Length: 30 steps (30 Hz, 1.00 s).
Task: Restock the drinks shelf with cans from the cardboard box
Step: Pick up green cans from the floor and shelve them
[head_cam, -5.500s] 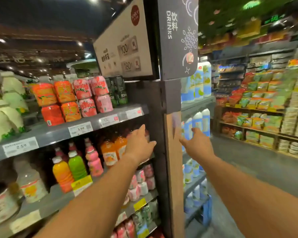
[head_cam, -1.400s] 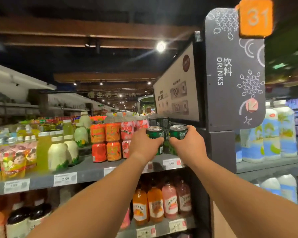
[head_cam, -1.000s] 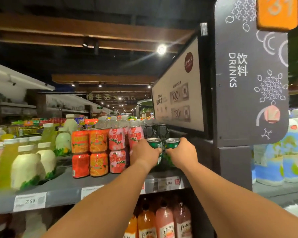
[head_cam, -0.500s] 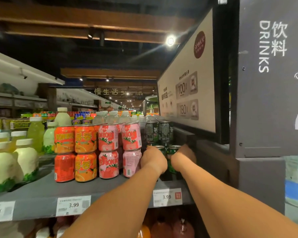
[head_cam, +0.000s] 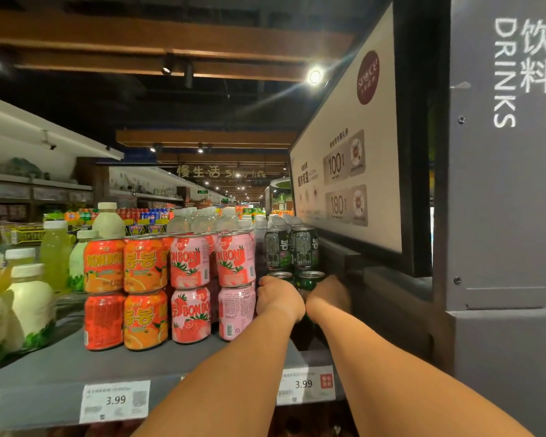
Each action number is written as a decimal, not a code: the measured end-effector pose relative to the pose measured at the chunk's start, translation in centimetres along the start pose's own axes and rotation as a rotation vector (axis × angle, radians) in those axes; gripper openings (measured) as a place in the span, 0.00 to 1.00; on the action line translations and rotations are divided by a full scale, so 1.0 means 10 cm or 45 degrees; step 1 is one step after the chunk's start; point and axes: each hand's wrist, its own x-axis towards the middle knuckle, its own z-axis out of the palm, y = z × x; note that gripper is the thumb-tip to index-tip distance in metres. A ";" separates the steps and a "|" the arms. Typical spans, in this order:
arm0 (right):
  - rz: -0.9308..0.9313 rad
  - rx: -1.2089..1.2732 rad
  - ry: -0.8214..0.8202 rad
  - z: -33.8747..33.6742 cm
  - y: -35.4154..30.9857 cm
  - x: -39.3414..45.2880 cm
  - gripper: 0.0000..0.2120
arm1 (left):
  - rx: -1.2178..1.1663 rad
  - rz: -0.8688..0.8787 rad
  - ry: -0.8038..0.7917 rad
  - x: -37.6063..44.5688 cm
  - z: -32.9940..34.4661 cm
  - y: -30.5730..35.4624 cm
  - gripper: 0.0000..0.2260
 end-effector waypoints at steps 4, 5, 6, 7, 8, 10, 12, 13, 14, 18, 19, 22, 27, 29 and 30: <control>-0.024 0.032 -0.029 0.00 0.01 0.02 0.15 | -0.002 -0.010 0.004 0.05 0.02 0.01 0.32; -0.037 0.046 -0.041 0.00 0.01 0.02 0.15 | 0.007 -0.009 0.001 0.06 0.03 0.00 0.32; -0.050 0.055 -0.058 0.00 0.01 0.02 0.16 | 0.024 -0.005 -0.001 0.07 0.03 0.00 0.33; -0.058 0.059 -0.073 0.01 0.01 0.02 0.16 | 0.037 -0.004 -0.002 0.08 0.04 0.01 0.33; -0.062 0.067 -0.080 0.00 0.01 0.03 0.17 | 0.046 -0.002 -0.002 0.10 0.04 0.01 0.33; -0.068 0.079 -0.087 0.01 0.02 0.04 0.18 | 0.082 -0.006 -0.014 0.14 0.06 0.01 0.35; -0.066 0.081 -0.104 0.01 0.02 0.04 0.19 | 0.137 0.009 0.000 0.17 0.07 0.00 0.33; -0.068 0.079 -0.114 0.02 0.02 0.04 0.19 | 0.141 0.044 0.015 0.18 0.09 -0.01 0.30; -0.071 0.081 -0.119 0.02 0.02 0.05 0.20 | 0.118 0.081 0.031 0.19 0.11 -0.02 0.26; -0.069 0.086 -0.102 0.04 0.03 0.05 0.20 | 0.188 0.005 0.003 0.19 0.09 -0.02 0.32; -0.063 0.095 -0.096 0.05 0.03 0.05 0.19 | 0.179 -0.008 -0.004 0.21 0.09 -0.01 0.34; -0.062 0.097 -0.092 0.05 0.03 0.05 0.17 | 0.162 -0.008 -0.015 0.20 0.09 -0.01 0.36; -0.058 0.096 -0.084 0.08 0.02 0.02 0.17 | 0.119 0.001 -0.006 0.21 0.11 -0.02 0.32; -0.048 0.116 -0.085 0.07 0.02 0.00 0.17 | 0.068 0.048 0.013 0.19 0.13 -0.03 0.27; -0.035 0.119 -0.086 0.07 0.01 -0.01 0.17 | 0.050 0.068 0.022 0.17 0.13 -0.03 0.26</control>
